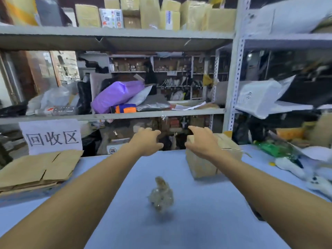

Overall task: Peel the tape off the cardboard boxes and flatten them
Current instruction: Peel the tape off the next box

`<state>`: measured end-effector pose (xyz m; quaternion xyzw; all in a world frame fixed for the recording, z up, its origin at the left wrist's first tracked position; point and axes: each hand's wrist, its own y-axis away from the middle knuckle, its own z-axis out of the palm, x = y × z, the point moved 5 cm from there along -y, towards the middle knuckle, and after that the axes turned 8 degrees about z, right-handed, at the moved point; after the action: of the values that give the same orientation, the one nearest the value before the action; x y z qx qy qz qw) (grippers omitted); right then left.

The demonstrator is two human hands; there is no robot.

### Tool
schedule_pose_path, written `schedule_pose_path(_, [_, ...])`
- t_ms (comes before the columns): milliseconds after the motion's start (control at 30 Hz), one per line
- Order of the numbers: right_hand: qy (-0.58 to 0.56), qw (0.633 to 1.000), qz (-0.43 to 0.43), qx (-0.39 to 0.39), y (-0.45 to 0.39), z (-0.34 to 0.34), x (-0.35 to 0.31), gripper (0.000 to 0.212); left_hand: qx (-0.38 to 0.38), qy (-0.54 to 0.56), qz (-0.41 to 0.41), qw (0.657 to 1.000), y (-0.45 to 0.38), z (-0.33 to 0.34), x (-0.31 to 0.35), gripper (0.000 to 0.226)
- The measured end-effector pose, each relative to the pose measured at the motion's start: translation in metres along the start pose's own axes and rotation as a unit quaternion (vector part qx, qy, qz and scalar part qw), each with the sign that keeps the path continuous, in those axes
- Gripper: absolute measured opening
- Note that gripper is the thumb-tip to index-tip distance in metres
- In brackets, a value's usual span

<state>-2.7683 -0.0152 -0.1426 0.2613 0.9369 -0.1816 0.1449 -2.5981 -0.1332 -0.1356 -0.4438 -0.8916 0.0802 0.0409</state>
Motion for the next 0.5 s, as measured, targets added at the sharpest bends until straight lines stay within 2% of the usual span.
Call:
schedule_pose_path(167, [0.009,0.998,0.065,0.014,-0.007,-0.009,0.076,0.043,-0.015,0.024,0.027,0.999,-0.043,0.009,0.049,0.061])
schedule_pose_path(333, [-0.002,0.997,0.077,0.005,-0.023,0.001,0.111,0.054,-0.036,0.060,0.040,0.997,-0.069,0.031,0.084,0.069])
schedule_pose_path(467, [0.018,0.997,0.078,-0.012,-0.028,0.018,0.120,0.033,-0.066,0.073,0.048,0.994,-0.087,0.059,0.100,0.068])
schedule_pose_path(500, [0.017,0.997,0.075,-0.020,-0.029,0.024,0.122,0.035,-0.071,0.081,0.049,0.993,-0.091,0.066,0.104,0.068])
